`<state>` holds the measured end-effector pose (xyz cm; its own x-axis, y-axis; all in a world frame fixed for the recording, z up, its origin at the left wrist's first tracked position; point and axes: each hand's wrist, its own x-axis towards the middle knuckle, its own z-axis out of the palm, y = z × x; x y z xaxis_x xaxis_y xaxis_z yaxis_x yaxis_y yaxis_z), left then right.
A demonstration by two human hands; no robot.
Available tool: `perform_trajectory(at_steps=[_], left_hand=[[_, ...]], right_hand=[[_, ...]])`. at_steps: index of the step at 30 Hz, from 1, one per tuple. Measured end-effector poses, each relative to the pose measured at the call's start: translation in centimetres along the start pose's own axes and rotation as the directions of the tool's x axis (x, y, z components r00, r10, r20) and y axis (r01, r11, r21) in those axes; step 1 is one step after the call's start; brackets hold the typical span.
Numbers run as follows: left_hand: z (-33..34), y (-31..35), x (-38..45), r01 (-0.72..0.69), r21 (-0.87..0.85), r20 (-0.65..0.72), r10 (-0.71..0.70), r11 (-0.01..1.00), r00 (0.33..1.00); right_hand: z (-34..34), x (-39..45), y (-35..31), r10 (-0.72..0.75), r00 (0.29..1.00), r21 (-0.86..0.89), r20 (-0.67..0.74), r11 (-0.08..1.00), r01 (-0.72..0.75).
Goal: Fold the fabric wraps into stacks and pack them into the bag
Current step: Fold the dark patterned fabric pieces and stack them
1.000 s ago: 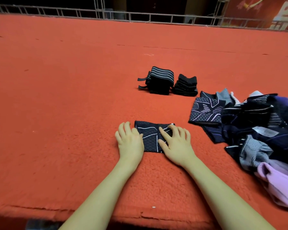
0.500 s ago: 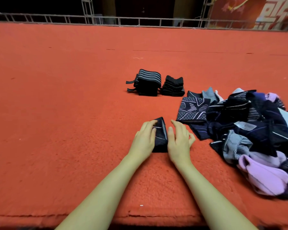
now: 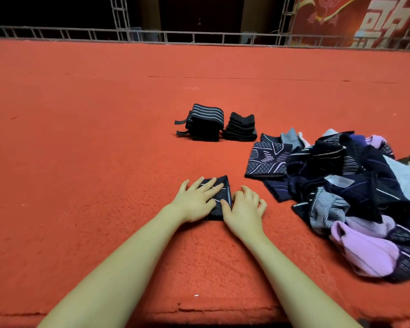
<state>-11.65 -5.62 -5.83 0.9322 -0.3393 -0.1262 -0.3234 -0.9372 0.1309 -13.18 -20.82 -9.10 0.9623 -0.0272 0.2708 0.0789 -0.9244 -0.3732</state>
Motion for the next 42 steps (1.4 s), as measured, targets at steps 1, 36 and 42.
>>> perform_trajectory(at_steps=[1,36,42], left_hand=[[0.0,-0.1,-0.1,-0.004,-0.002,-0.026,0.004,1.0,1.0],[-1.0,-14.1,13.1,-0.028,0.122,-0.5,0.086,0.992,0.862],[-1.2,-12.4,12.9,0.163,0.019,-0.279,-0.152,0.986,0.948]], right_hand=[[0.0,0.1,0.0,-0.003,1.0,0.003,0.009,1.0,0.003],[6.6,20.4,-3.0,-0.531,0.845,-0.112,0.065,0.837,0.535],[6.5,18.9,-3.4,-0.363,0.904,-0.074,0.227,0.919,0.388]])
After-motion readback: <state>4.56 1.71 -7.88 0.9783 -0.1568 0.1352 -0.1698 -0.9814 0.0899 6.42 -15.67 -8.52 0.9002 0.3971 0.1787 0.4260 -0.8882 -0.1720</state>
